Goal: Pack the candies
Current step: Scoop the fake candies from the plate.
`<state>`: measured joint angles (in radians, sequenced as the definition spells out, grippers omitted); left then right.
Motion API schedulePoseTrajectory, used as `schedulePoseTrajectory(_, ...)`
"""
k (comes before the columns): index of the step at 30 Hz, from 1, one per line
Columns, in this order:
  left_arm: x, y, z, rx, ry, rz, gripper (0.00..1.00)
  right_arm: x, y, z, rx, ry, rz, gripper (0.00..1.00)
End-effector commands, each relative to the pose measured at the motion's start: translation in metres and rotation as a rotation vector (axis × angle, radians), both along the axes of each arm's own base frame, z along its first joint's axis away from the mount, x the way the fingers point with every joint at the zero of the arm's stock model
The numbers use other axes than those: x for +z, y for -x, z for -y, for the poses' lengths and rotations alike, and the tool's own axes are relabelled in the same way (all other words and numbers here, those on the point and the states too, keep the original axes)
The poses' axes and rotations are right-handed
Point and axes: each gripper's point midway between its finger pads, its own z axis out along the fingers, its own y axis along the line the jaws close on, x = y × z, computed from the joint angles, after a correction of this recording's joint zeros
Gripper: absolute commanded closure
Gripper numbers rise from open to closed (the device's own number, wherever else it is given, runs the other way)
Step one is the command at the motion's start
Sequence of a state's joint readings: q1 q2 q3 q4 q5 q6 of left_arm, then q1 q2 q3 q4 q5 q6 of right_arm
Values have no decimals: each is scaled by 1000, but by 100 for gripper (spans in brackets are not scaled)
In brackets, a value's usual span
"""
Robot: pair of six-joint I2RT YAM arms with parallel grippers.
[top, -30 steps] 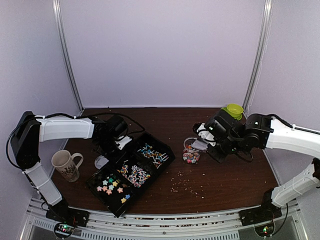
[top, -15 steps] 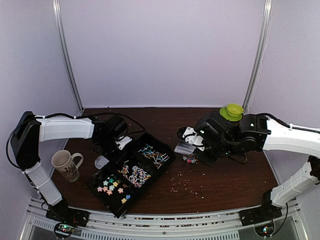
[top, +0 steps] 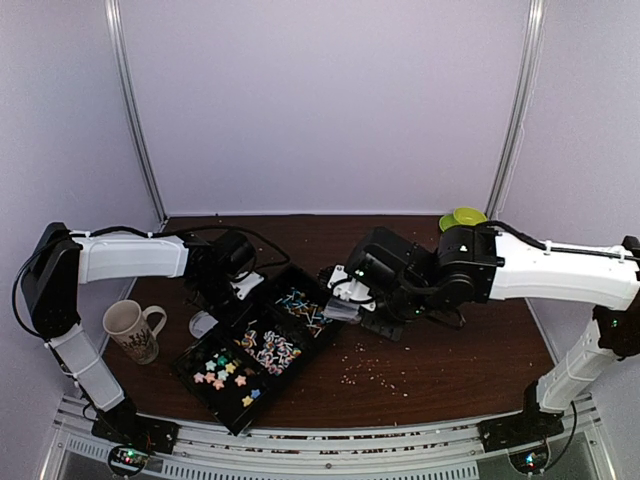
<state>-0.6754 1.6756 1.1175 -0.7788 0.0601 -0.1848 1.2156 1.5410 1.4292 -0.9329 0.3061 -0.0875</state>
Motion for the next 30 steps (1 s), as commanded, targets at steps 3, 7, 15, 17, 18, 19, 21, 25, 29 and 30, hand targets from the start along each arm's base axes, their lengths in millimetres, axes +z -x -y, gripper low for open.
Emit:
schedulePoseTrajectory(3,34,-13,18,-22,85,107,100,-18,-4,-7,-13,126,-25,100)
schedulePoseTrajectory(7,36,-13,20,-27,87,117,100,-27,-11,-13,-35,164,-14,100)
schedulePoseTrajectory(15,40,-11,24,-43,102,122,100,-40,-19,-24,-44,205,-10,100)
schedulePoseTrajectory(17,41,-10,26,-49,111,123,100,-43,-21,-25,-44,215,-10,100)
schedulePoseTrajectory(18,42,-10,26,-51,113,123,100,-45,-22,-26,-46,217,-11,100)
schedulePoseTrajectory(19,43,-10,28,-54,119,127,100,-47,-24,-26,-48,222,-13,100)
schedulePoseTrajectory(21,45,-9,29,-58,127,129,100,-50,-27,-27,-56,223,-17,100)
schedulePoseTrajectory(25,47,-7,32,-68,147,128,100,-56,-34,-29,-79,216,-36,100)
schedulePoseTrajectory(29,49,-7,35,-77,163,130,100,-62,-39,-33,-86,207,-53,100)
schedulePoseTrajectory(30,49,-6,36,-78,167,130,100,-63,-40,-35,-84,203,-58,100)
